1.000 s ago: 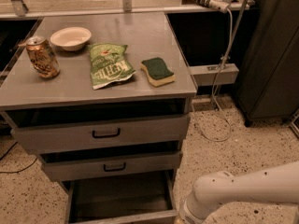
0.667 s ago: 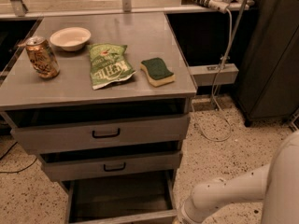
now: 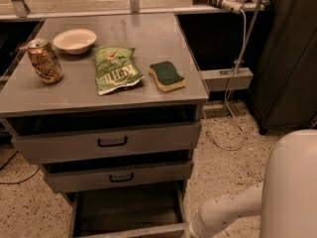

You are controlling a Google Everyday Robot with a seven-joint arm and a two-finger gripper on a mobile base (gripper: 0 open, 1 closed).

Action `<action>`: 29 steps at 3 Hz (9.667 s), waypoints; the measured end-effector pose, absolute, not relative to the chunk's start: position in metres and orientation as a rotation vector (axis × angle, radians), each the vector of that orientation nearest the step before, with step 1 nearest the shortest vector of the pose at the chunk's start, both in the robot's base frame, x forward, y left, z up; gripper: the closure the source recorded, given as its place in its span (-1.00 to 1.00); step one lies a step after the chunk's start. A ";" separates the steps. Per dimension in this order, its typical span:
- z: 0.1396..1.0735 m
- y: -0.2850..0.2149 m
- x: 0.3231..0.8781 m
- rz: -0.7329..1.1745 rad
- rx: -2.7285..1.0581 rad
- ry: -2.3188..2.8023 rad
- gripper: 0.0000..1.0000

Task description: Close bottom drawer

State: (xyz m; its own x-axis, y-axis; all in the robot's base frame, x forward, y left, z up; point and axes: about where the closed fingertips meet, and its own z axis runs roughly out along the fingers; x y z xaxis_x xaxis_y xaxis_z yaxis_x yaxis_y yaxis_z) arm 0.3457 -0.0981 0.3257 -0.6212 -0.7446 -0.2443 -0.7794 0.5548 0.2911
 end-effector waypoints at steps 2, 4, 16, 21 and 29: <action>0.250 -0.093 0.348 0.705 -1.220 2.686 1.00; 0.203 -0.094 0.383 0.651 -1.195 2.701 1.00; 0.200 -0.090 0.430 0.560 -1.234 2.659 0.78; 0.197 -0.078 0.514 0.396 -1.136 2.580 1.00; 0.200 -0.078 0.528 0.372 -1.112 2.565 -0.62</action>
Offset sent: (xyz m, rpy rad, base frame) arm 0.0111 0.0029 -0.1476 0.1079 0.0789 -0.1113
